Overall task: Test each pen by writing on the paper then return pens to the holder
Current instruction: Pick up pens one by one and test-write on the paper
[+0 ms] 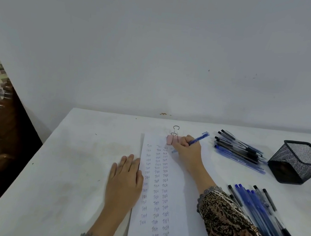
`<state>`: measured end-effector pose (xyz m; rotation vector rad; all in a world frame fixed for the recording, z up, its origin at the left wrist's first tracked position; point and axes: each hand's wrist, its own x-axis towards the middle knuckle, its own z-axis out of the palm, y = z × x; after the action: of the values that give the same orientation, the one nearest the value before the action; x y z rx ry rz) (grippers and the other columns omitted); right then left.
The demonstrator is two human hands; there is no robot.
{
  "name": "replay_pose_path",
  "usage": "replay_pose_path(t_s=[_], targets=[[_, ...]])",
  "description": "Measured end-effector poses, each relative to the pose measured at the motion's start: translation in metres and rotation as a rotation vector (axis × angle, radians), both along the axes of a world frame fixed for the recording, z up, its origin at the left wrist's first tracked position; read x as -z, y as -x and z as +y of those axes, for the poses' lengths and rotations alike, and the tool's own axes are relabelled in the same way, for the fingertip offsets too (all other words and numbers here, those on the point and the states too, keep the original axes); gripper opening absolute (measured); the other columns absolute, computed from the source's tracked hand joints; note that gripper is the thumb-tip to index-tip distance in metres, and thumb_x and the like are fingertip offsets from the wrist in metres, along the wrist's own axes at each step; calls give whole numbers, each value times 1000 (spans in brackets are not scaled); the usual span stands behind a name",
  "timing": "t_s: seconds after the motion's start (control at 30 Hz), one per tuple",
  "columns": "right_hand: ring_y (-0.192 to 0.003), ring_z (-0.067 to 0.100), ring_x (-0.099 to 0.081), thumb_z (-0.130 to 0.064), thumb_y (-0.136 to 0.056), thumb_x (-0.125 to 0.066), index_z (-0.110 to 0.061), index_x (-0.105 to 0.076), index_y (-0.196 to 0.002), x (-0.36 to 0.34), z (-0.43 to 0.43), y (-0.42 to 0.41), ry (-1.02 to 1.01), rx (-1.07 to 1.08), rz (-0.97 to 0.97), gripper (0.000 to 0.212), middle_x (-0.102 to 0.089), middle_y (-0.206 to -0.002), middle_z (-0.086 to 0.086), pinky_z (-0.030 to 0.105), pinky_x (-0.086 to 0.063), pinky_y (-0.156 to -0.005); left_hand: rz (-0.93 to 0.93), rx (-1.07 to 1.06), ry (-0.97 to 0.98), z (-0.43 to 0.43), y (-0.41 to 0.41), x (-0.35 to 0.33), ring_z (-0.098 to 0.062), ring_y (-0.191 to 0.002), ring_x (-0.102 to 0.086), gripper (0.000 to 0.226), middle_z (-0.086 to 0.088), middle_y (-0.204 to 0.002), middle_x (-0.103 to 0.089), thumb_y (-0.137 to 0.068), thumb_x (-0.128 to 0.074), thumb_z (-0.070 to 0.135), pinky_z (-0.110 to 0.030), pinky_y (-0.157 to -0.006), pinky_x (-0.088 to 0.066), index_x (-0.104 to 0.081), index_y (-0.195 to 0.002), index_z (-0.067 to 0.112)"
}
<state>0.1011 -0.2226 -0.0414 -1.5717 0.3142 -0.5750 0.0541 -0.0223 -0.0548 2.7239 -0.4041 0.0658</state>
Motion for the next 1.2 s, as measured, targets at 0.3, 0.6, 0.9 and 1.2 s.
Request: replay_pose_path(t_s=[0.3, 0.6, 0.9, 1.2], targets=[[-52, 12, -24, 12, -78, -59, -22, -22, -55, 0, 0, 0, -100, 17, 16, 55, -23, -54, -3, 21, -37, -64, -31, 5, 22, 0, 0, 2, -12, -144, -10, 72, 5, -155, -19, -82, 2, 42, -33, -117, -2, -27, -145, 23], [-53, 11, -24, 9, -80, -60, -21, -20, -54, -2, 2, 2, -27, 12, 13, 56, -23, -57, -4, 20, -36, -65, -4, 6, 37, 0, 0, -1, -12, -145, -7, 56, 5, -155, -16, -93, -10, 37, -33, -117, 0, -24, -146, 23], [-48, 5, -25, 11, -79, -61, -23, -22, -52, -2, 1, 2, -80, 14, -6, 58, -25, -49, -11, 20, -39, -64, -3, 13, 34, 1, 0, 0, -12, -145, -6, 52, 5, -156, -15, -96, -12, 34, -33, -117, 0, -23, -146, 23], [-48, 7, -25, 12, -74, -60, -21, -21, -52, -5, 0, 3, -64, 65, 17, 56, -24, -53, -5, 19, -32, -58, -4, 9, 30, 1, 1, -1, -11, -145, -5, 53, 6, -156, -14, -96, -10, 35, -32, -117, 1, -21, -146, 24]])
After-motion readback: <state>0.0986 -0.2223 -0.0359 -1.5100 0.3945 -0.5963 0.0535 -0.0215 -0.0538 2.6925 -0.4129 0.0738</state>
